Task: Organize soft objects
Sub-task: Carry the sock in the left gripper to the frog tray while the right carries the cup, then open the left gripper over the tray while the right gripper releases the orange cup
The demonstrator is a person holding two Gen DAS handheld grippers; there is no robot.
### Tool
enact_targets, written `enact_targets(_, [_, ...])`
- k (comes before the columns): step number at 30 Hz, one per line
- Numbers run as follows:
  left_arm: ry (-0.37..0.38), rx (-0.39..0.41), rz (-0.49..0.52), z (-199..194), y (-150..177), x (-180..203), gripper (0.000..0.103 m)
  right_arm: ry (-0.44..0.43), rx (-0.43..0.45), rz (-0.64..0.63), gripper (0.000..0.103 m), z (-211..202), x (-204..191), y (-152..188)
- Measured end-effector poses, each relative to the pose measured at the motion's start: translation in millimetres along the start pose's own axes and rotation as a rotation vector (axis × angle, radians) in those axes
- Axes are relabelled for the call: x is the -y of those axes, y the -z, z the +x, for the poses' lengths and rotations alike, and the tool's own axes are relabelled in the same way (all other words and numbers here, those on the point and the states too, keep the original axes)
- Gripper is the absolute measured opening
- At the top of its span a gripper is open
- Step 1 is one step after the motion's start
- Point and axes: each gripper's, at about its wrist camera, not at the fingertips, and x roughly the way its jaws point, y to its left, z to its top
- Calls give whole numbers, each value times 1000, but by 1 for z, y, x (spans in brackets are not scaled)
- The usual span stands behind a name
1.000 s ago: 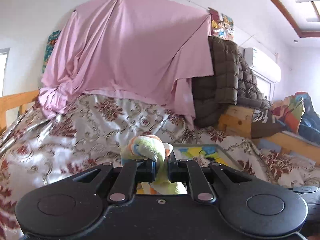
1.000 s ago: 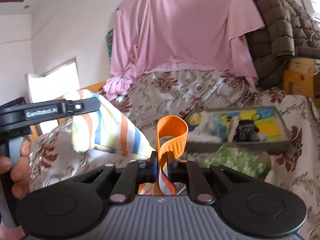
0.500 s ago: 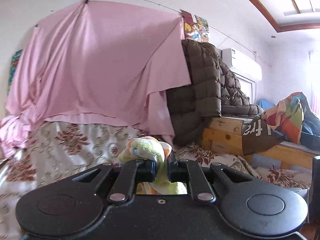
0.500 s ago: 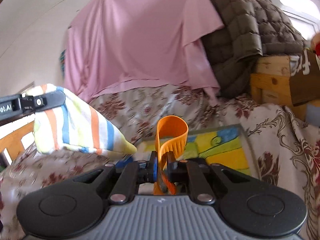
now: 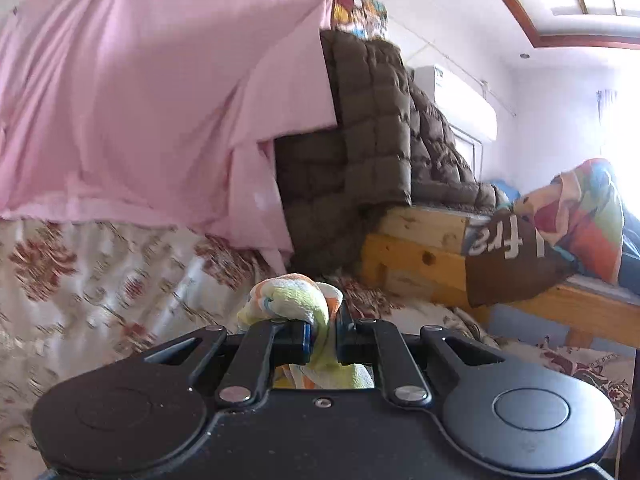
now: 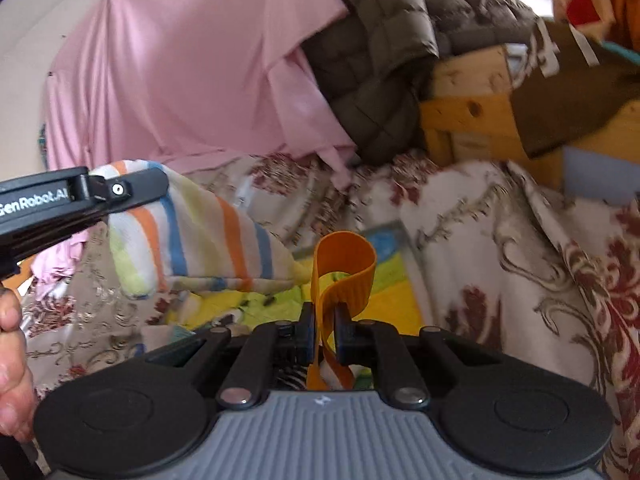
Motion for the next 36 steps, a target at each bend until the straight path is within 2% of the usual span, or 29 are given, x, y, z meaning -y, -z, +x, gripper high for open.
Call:
enact_targets(3, [5,-51,-17,16,11,1,12,9,-30,0,11,5,4,3])
enact_targets(6, [-23,-103,-12,28,23,3,12,19,-39,-14,11,6,5,7])
enact_targets(17, [-73,-255,-63,46,51,-18,13,22,-43,3,13,12,10,9])
enact_targets(28, [-98,-326,-52,47,61,-24,17,22,-31,-37,15,22,4,8])
enact_targets(36, [-109,-358,-47,45,68,-28,19,10,-59,-53,17,36,-2,12])
